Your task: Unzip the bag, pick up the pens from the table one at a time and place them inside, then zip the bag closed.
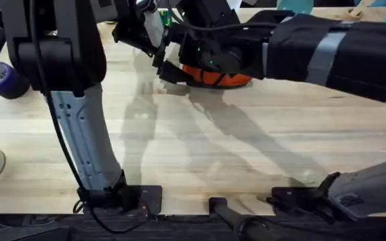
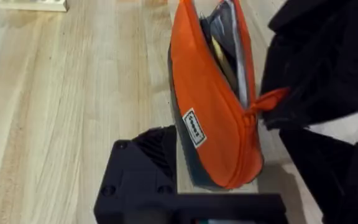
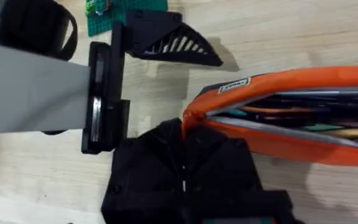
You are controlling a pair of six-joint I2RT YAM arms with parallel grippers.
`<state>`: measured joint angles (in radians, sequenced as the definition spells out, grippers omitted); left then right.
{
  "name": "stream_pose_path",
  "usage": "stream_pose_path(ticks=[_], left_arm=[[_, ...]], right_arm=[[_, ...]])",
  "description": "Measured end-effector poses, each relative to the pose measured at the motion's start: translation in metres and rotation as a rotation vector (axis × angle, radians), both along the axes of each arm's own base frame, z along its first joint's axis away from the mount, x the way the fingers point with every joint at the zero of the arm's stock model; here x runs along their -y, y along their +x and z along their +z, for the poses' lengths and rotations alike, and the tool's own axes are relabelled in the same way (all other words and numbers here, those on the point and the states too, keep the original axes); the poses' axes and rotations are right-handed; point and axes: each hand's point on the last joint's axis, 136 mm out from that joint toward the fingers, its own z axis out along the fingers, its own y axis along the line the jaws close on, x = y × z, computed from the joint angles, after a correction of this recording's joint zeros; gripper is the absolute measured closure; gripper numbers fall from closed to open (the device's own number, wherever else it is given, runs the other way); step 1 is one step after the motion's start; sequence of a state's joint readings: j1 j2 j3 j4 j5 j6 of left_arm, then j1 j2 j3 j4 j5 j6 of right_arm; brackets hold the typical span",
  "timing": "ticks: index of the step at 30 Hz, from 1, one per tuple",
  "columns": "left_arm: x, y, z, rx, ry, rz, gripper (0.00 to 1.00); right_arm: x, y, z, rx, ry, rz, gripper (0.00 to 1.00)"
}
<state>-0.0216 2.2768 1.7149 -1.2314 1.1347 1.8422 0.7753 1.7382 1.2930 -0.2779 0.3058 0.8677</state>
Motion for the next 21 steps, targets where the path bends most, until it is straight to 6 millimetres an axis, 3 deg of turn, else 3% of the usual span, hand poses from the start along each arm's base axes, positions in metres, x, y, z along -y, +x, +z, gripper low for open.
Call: stream_pose_path(ticks=[10,12,16,19,21], left_arm=[[0.0021,0.0008,0.0006,-0.056,0.002,0.027,0.007],[0.0021,0.0008,0.0005,-0.061,0.003,0.029,0.053],[0.002,0.0007,0.0005,-0.066,0.004,0.031,0.269],[0.002,0.0008,0.0005,-0.069,0.005,0.032,0.584],[0.002,0.0002,0.0005,-0.073,0.006,0.032,0.713]], right_arm=[[0.0,0.0,0.0001,0.0,0.0,0.0,0.971],[-0.0001,0.0,0.0001,0.0,0.0,0.0,0.971],[-0.0001,0.0,0.0,0.0,0.0,0.001,0.971],[0.0,0.0,0.0001,0.0,0.0,0.0,0.971],[-0.0001,0.0001,0.0001,0.001,0.0,0.0,0.971]])
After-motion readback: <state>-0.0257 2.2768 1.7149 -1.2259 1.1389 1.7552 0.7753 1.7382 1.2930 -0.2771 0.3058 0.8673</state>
